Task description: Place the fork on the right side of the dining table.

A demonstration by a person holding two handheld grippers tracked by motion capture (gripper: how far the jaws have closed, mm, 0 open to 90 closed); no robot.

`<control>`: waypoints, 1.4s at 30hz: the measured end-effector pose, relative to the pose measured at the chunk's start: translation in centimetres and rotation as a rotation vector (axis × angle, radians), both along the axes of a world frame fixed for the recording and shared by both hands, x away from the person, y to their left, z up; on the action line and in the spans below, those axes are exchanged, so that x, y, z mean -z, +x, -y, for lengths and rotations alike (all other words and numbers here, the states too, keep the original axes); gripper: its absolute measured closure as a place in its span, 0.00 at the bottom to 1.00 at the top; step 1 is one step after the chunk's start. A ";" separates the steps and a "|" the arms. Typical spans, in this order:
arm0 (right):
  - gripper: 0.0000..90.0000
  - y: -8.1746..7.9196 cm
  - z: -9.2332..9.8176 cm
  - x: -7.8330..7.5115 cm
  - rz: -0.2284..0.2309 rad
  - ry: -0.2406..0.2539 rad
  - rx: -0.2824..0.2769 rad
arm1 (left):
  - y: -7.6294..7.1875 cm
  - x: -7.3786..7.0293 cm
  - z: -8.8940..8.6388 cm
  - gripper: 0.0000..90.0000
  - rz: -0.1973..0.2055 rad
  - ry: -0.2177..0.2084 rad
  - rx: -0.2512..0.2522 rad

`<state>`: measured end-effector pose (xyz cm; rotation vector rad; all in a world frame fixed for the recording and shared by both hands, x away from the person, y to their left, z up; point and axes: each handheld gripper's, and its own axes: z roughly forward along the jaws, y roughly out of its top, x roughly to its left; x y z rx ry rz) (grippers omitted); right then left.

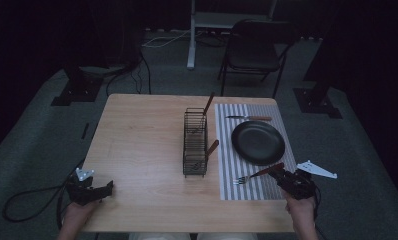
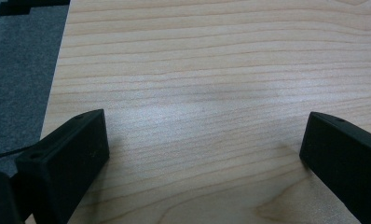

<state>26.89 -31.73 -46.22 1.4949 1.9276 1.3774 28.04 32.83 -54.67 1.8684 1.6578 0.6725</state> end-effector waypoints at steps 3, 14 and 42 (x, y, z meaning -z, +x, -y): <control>0.76 0.1 0.7 0.5 -0.013 -0.001 0.010 | 0.0 0.0 0.0 0.02 0.000 0.000 0.000; 0.64 0.4 3.3 3.0 -0.048 0.030 0.030 | 0.0 0.0 0.0 0.02 0.000 0.000 0.000; 0.46 -1.1 4.4 8.4 -0.132 -0.063 0.082 | 0.0 0.0 0.0 0.02 -0.002 0.000 0.000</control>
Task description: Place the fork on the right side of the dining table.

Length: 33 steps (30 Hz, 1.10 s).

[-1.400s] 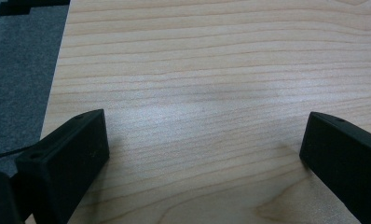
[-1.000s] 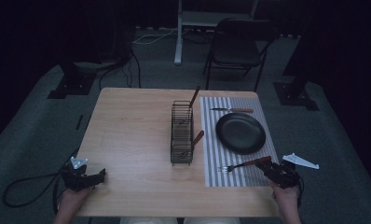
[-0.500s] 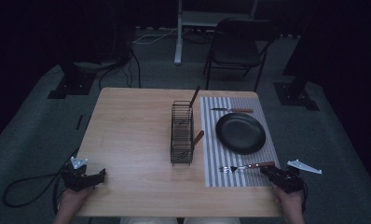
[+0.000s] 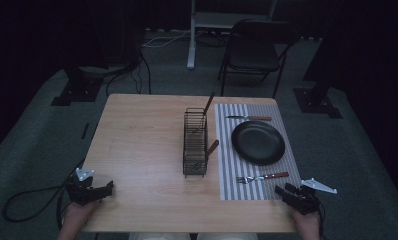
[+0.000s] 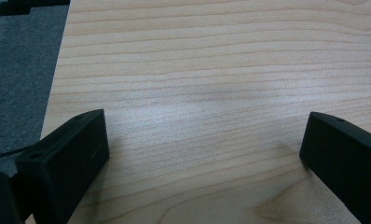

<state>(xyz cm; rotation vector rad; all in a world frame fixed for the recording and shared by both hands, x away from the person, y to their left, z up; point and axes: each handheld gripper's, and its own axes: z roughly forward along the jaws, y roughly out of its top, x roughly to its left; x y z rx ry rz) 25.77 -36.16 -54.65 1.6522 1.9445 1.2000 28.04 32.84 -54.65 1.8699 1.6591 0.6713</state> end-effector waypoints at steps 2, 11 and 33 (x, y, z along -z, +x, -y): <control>0.45 -0.2 -0.4 0.1 -0.001 -0.026 0.010 | 0.0 0.0 0.0 0.02 0.000 0.000 0.000; 0.31 -0.7 -1.4 0.2 0.015 -0.115 0.065 | 0.0 0.0 0.0 0.02 0.000 0.000 0.001; 0.13 -0.5 -3.3 0.3 0.002 -0.238 0.214 | 0.0 0.0 0.0 0.02 0.002 0.000 -0.001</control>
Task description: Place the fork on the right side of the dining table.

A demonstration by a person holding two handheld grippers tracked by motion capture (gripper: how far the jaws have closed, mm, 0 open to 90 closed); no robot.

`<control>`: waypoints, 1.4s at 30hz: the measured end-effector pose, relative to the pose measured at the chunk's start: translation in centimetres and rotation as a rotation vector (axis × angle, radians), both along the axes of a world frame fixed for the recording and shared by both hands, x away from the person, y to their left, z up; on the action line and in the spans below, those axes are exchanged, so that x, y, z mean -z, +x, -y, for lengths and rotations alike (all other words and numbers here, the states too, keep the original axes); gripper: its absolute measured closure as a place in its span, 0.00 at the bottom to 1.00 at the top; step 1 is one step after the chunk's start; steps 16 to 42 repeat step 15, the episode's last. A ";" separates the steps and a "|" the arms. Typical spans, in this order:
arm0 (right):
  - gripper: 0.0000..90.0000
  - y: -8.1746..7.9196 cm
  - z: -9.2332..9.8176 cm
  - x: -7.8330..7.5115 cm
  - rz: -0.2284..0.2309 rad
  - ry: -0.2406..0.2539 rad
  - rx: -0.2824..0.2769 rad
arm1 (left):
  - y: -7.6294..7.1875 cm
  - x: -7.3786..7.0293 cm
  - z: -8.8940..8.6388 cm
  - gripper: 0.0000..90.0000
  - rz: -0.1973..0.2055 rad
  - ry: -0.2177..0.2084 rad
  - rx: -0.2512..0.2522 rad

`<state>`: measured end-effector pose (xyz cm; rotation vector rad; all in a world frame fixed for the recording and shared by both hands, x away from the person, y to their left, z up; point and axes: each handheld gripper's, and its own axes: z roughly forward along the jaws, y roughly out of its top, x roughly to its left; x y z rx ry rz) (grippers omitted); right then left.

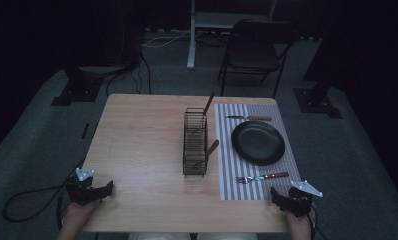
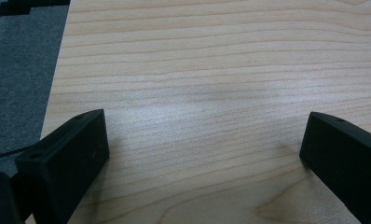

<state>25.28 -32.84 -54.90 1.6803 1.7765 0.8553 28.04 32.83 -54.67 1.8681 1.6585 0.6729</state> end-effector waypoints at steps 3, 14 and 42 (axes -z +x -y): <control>0.13 0.0 -0.1 0.0 0.010 -0.004 0.014 | 0.0 0.0 0.0 0.02 0.000 0.000 0.000; 0.13 0.0 -0.2 0.0 0.013 0.002 0.031 | 0.0 0.0 0.0 0.02 0.000 0.000 0.000; 0.13 0.0 -0.2 0.0 0.010 0.002 0.029 | 0.0 0.0 0.0 0.02 0.000 0.000 0.000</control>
